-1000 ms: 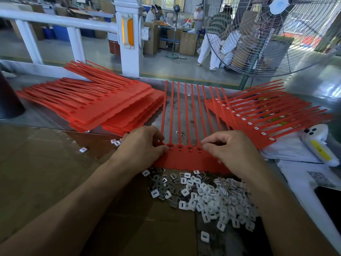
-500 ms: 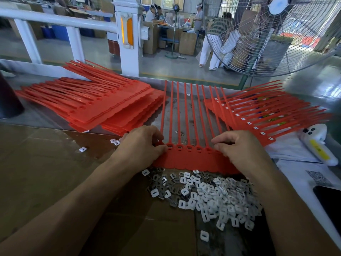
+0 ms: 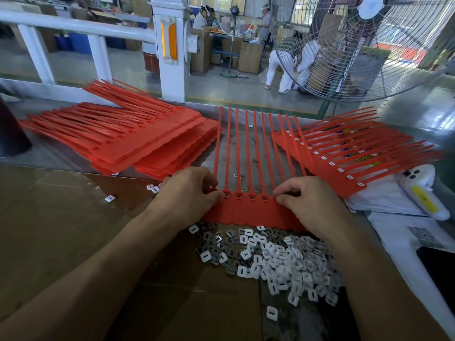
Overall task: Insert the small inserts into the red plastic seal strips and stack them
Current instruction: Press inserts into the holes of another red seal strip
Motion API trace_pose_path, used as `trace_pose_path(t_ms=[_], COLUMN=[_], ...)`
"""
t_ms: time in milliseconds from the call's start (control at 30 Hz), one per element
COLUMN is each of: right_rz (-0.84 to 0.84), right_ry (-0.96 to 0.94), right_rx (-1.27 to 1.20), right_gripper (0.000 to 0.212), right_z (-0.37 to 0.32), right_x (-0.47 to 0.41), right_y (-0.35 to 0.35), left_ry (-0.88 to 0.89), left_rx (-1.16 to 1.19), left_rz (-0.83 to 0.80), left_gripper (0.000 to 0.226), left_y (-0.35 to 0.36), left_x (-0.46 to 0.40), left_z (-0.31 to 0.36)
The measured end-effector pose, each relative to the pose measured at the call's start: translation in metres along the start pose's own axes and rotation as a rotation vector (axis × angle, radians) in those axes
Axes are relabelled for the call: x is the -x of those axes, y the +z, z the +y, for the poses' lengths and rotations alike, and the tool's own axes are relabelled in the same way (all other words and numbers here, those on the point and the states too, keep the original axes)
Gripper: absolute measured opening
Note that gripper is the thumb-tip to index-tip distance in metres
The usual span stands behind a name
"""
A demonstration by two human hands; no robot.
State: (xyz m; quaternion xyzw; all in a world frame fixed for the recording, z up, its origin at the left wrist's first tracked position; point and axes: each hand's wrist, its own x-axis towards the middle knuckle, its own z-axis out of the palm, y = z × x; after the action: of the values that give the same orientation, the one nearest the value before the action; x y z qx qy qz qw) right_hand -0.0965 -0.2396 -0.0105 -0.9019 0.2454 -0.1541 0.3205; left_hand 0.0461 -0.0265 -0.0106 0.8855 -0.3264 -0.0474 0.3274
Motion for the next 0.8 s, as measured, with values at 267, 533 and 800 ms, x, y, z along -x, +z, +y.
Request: trace_pose_path(t_ms=[267,533,800], right_rz=[0.017,0.116,0.119], right_ry=[0.021,0.054,-0.109], right_rx=[-0.002,0.008,-0.043], right_gripper=[0.021,0.015,0.012], right_z=[-0.001,0.003,-0.013], right_x=[0.000,-0.002,0.005], right_y=[0.003,0.003,0.004], left_ry=[0.002,-0.005,-0.001], left_rx=[0.001,0.010,0.003], left_rz=[-0.005,-0.011,-0.021], left_gripper=[0.027,0.026,0.027], left_y=[-0.001,-0.001,-0.002], left_x=[0.000,0.001,0.001], left_z=[0.000,0.000,0.001])
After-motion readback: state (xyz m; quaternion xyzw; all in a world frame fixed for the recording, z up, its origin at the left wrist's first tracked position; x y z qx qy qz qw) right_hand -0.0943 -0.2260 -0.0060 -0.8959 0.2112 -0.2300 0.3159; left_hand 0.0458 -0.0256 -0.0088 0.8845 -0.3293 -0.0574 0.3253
